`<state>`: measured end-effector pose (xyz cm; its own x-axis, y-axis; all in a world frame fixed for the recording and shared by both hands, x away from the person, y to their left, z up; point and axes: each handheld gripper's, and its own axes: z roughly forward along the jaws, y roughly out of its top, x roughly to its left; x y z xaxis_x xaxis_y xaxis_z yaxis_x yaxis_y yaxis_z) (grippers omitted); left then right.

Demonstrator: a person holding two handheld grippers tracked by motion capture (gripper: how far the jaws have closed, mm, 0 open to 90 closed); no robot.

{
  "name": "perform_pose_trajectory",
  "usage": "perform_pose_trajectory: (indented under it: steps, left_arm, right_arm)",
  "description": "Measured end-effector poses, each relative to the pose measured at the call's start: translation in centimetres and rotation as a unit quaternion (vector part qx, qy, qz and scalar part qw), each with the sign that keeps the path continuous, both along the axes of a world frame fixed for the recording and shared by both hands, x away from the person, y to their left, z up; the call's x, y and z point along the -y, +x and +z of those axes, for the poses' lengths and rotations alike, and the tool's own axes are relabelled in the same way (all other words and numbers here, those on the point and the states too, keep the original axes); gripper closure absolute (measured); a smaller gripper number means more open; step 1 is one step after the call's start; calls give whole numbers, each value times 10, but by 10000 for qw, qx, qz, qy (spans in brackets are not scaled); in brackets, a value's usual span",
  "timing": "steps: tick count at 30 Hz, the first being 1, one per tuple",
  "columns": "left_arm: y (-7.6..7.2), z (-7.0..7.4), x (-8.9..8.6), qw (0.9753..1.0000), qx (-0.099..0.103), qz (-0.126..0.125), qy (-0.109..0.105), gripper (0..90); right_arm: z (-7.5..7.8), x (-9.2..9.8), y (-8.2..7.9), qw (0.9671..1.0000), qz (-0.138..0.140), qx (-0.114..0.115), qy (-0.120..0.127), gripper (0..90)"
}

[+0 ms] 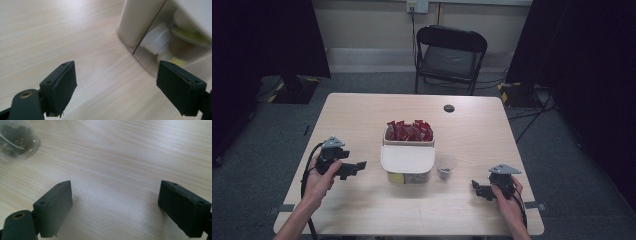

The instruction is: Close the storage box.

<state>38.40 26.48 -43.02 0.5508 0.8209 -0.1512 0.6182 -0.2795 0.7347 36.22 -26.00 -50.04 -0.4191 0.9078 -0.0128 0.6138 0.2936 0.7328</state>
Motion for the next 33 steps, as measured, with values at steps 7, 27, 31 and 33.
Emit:
perform_pose_trajectory:
  steps: [7,27,31,33]
  left_arm:
    - [-6,-22,-8,9996,-70,132,244,162]
    - [-16,-67,-12,9958,104,253,879,122]
    - [-15,-71,-12,9964,225,327,752,74]
    - [-14,-72,-14,9964,274,300,744,46]
  right_arm:
    - [0,0,0,10000,6,-4,1,115]
    - [0,0,0,10000,7,-4,-2,114]
    - [0,0,0,10000,8,-3,-1,114]
    - [0,0,0,10000,13,1,-2,115]
